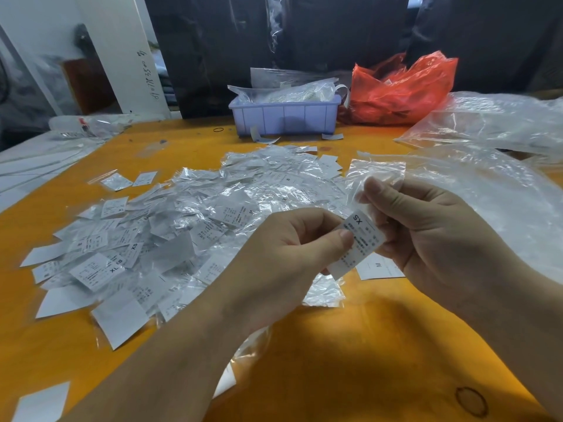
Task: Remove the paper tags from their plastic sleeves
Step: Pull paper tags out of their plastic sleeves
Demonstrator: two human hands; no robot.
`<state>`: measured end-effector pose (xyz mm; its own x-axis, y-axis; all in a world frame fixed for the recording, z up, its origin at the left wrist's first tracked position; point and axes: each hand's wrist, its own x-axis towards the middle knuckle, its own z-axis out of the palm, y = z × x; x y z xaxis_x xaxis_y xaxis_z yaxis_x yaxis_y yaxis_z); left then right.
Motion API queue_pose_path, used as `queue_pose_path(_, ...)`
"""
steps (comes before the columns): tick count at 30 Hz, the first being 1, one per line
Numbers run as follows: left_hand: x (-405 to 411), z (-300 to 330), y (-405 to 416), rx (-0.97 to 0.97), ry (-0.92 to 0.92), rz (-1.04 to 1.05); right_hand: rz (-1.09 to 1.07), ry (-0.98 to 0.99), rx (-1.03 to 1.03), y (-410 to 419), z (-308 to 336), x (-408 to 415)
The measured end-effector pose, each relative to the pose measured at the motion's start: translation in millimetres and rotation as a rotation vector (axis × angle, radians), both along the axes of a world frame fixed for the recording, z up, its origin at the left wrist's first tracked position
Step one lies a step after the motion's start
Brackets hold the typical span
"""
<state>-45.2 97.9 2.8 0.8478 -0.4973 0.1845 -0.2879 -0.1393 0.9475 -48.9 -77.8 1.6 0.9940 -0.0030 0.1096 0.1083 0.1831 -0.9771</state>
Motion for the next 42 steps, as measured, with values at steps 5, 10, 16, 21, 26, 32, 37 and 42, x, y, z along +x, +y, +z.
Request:
queue_pose_path(5, -0.3, -0.1, 0.8, 0.011, -0.013, 0.022, -0.030, -0.002, -0.031, 0.7, -0.1, -0.1)
queue_pose_path(10, 0.7, 0.0, 1.3, 0.003, -0.023, 0.056, -0.011, -0.002, -0.029, 2.6, -1.5, -0.6)
queue_pose_path(16, 0.3, -0.3, 1.2, 0.012, -0.008, 0.044, -0.068, 0.000, -0.026, 1.0, -1.9, 0.8)
queue_pose_path(21, -0.6, -0.7, 0.4, 0.025, 0.002, 0.027, -0.107, -0.010, -0.050, 1.2, -1.1, 0.2)
queue_pose_path(26, -0.3, 0.1, 0.6, 0.026, -0.006, 0.060, -0.073, -0.006, -0.052, 2.2, -2.3, -0.4)
queue_pose_path(32, 1.0, -0.1, 0.9, 0.006, 0.005, 0.096, -0.008, -0.033, -0.062, 1.8, -3.3, 0.4)
queue_pose_path(37, 3.1, -0.9, 1.8, -0.025, 0.022, 0.102, 0.022, -0.028, -0.067, 1.9, -3.5, -0.2)
queue_pose_path(42, 4.4, -1.8, 3.3, -0.057, 0.043, 0.071, 0.003, -0.004, -0.103, 0.8, -3.1, -0.5)
